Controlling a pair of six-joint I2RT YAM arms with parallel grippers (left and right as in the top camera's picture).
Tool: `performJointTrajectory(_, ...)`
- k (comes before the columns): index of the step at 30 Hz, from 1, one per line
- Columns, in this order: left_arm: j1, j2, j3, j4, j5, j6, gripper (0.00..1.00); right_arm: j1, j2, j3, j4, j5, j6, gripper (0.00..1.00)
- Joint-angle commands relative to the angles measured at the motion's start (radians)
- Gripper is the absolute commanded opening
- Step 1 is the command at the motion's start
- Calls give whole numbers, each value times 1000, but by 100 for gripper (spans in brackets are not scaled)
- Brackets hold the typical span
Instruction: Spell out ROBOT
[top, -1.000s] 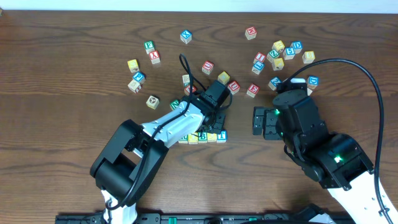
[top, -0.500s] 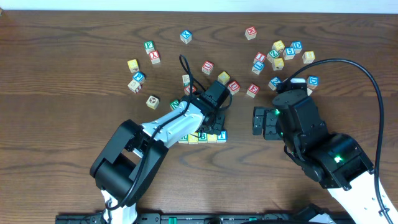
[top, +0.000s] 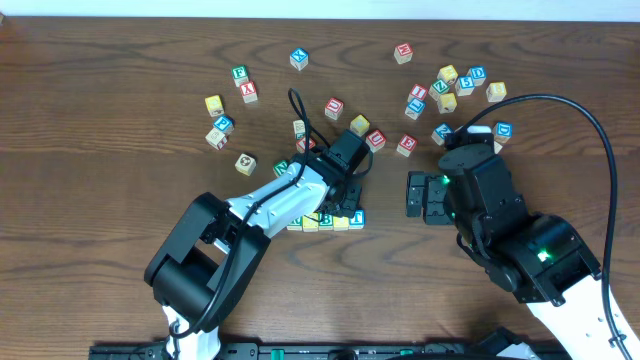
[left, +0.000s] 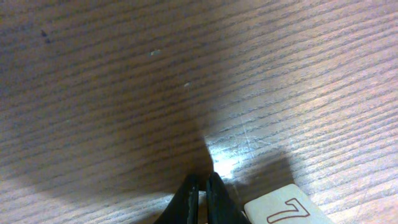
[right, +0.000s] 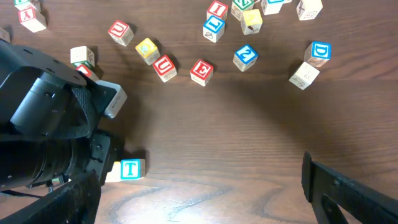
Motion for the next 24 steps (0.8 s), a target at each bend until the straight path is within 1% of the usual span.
performJointTrajectory(1, 1, 6, 3, 20, -8, -5, 7, -4, -3, -4, -2, 4, -7, 99)
performJointTrajectory(5, 23, 6, 11, 76, -36, -2, 7, -4, -3, -4, -2, 4, -7, 99)
performJointTrajectory(12, 100, -11, 58, 63, -29, -2, 7, -4, -3, -4, -2, 4, -7, 99)
performJointTrajectory(19, 120, -76, 58, 32, -31, 26, 7, -4, -3, -4, -2, 4, -7, 99)
performJointTrajectory(22, 121, -92, 58, -7, -68, 27, 7, -4, -3, -4, -2, 4, -7, 99)
performJointTrajectory(24, 121, -95, 58, -57, -137, 13, 7, -4, -3, -4, -2, 4, -7, 99)
